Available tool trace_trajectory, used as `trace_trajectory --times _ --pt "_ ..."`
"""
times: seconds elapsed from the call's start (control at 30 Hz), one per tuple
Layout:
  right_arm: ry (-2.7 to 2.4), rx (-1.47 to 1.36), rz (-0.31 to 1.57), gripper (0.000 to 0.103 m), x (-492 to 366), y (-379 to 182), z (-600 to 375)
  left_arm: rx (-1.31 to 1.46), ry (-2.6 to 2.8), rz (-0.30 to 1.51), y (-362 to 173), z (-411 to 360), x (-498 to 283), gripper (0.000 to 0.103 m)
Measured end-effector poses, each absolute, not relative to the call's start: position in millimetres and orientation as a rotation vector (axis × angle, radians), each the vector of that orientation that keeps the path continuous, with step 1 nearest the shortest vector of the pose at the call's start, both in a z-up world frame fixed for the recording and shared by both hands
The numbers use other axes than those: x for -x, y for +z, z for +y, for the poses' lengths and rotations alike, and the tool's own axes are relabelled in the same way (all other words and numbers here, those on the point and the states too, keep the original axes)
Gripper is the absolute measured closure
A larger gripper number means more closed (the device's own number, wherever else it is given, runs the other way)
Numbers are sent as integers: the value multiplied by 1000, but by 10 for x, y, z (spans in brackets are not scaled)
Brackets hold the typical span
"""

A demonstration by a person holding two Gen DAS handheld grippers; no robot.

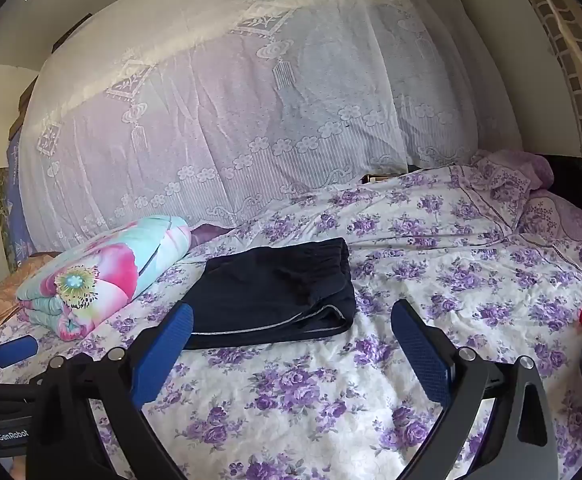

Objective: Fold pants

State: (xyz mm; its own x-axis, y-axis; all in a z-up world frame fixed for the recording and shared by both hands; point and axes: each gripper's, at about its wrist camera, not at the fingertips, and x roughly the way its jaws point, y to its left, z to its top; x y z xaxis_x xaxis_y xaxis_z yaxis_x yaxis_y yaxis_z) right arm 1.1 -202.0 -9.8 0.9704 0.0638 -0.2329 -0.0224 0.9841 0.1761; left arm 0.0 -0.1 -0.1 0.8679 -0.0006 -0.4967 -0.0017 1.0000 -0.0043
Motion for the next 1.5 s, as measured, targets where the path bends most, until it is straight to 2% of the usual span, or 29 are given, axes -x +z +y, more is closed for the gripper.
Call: trace_trajectory --times 0.6,0.9,1.03,1.2,1.33,1.4,1.5 --pt "39 -141 233 3 40 -85 -1986 3 16 514 9 84 89 5" --pt "119 -96 265 3 571 118 -2005 28 -17 519 -24 181 710 5" --pt "-28 39 212 3 846 470 -2438 -22 -45 539 -110 126 1042 5" --pt "-495 407 209 3 698 768 -3430 -30 -91 526 95 -108 1215 5" --pt "-766 641 303 3 347 456 -4151 -66 -118 520 177 -491 1287 5" --pt "-822 755 449 3 101 -15 -4440 -106 -113 530 121 -628 1299 5" --pt "-796 742 489 6 84 -237 -4518 -156 -76 562 -9 -675 1301 5"
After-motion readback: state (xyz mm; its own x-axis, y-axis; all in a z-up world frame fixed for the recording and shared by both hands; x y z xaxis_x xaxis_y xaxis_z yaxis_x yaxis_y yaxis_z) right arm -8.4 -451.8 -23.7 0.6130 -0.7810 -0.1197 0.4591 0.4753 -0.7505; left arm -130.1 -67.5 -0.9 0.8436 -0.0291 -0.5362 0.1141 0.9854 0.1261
